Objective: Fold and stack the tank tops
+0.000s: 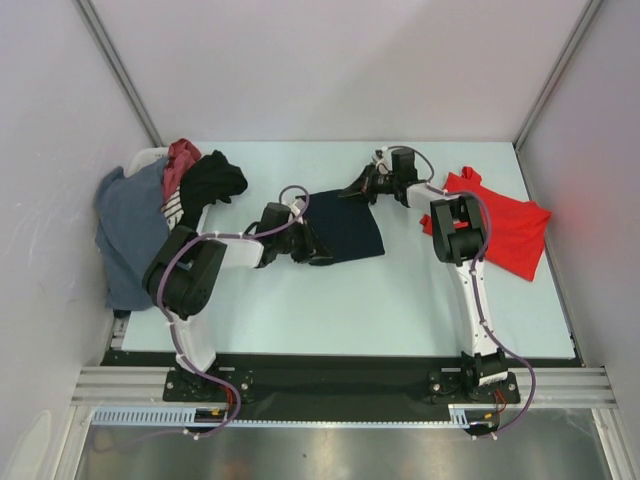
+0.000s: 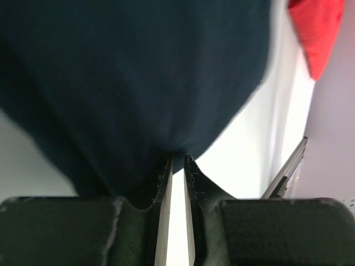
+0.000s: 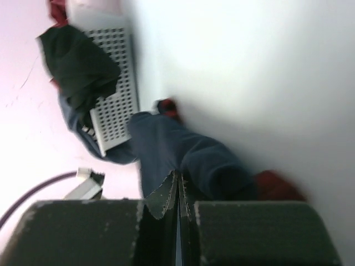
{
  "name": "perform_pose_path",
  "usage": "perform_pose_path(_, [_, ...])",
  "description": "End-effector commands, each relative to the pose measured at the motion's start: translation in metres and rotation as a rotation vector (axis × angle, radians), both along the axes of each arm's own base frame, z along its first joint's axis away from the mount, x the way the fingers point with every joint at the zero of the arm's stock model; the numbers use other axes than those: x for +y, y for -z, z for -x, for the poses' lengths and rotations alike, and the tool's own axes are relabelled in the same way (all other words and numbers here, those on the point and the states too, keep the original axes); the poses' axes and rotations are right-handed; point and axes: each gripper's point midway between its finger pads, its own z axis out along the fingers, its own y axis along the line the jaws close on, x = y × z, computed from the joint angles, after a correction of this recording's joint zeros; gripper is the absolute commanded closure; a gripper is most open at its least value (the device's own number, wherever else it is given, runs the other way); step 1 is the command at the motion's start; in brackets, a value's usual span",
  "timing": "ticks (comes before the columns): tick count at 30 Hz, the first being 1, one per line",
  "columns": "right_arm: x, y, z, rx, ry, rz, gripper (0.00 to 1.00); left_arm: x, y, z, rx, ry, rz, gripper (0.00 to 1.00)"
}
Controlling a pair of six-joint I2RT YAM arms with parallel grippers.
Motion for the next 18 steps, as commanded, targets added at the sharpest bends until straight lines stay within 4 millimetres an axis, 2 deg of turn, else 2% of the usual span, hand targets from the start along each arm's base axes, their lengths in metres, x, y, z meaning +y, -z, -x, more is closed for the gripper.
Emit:
perform_pose_path(1, [-0.002, 0.003, -0.020, 0.025, 0.035, 0.016, 0.96, 0.005, 0.013, 0.007, 0.021, -0.016, 0.008, 0.82])
perform_pose_path(3, [-0.007, 0.013, -0.025, 0.037, 0.064, 0.029, 0.96, 0.018, 0.031, 0.022, 0.059, -0.025, -0.039, 0.82])
perform_pose_path(5, [-0.016, 0.021, -0.028, 0.049, 0.096, 0.043, 0.96, 0.031, 0.039, 0.029, 0.069, -0.051, -0.087, 0.82])
perform_pose_path(6, [-0.018, 0.017, -0.029, 0.047, 0.106, 0.044, 0.95, 0.040, 0.047, 0.038, 0.085, -0.056, -0.107, 0.82])
perform_pose_path(8, [-0.024, 0.011, -0.028, 0.027, 0.115, 0.046, 0.89, 0.047, 0.043, 0.041, 0.065, -0.065, -0.123, 0.81])
perform_pose_path(9, [-0.027, 0.007, -0.027, 0.014, 0.116, 0.046, 0.84, 0.051, 0.037, 0.043, 0.039, -0.062, -0.142, 0.77])
perform_pose_path(10, [-0.029, 0.000, -0.026, -0.001, 0.116, 0.047, 0.64, 0.056, 0.036, 0.042, 0.026, -0.077, -0.168, 0.74])
perform_pose_path(11, [-0.031, 0.002, -0.021, 0.002, 0.117, 0.058, 0.54, 0.061, 0.035, 0.046, 0.031, -0.078, -0.191, 0.70])
perform_pose_path(12, [-0.031, -0.019, -0.019, -0.052, 0.109, 0.061, 0.46, 0.064, 0.023, 0.045, -0.011, -0.082, -0.198, 0.66])
perform_pose_path(13, [-0.033, -0.025, -0.016, -0.067, 0.106, 0.067, 0.34, 0.067, 0.019, 0.044, -0.027, -0.092, -0.211, 0.53])
perform_pose_path(14, [-0.035, -0.026, -0.009, -0.065, 0.099, 0.076, 0.28, 0.074, 0.018, 0.045, -0.028, -0.113, -0.242, 0.45])
perform_pose_path(15, [-0.035, -0.033, -0.004, -0.071, 0.094, 0.083, 0.25, 0.076, 0.004, 0.042, -0.067, -0.122, -0.241, 0.38])
perform_pose_path(16, [-0.038, -0.050, 0.000, -0.123, 0.087, 0.095, 0.21, 0.079, -0.001, 0.041, -0.079, -0.136, -0.252, 0.27])
perform_pose_path(17, [-0.039, -0.057, 0.004, -0.138, 0.084, 0.105, 0.20, 0.082, -0.005, 0.039, -0.095, -0.153, -0.265, 0.22])
perform_pose_path(18, [-0.043, -0.049, 0.013, -0.099, 0.088, 0.140, 0.20, 0.085, -0.014, 0.037, -0.113, -0.166, -0.275, 0.18])
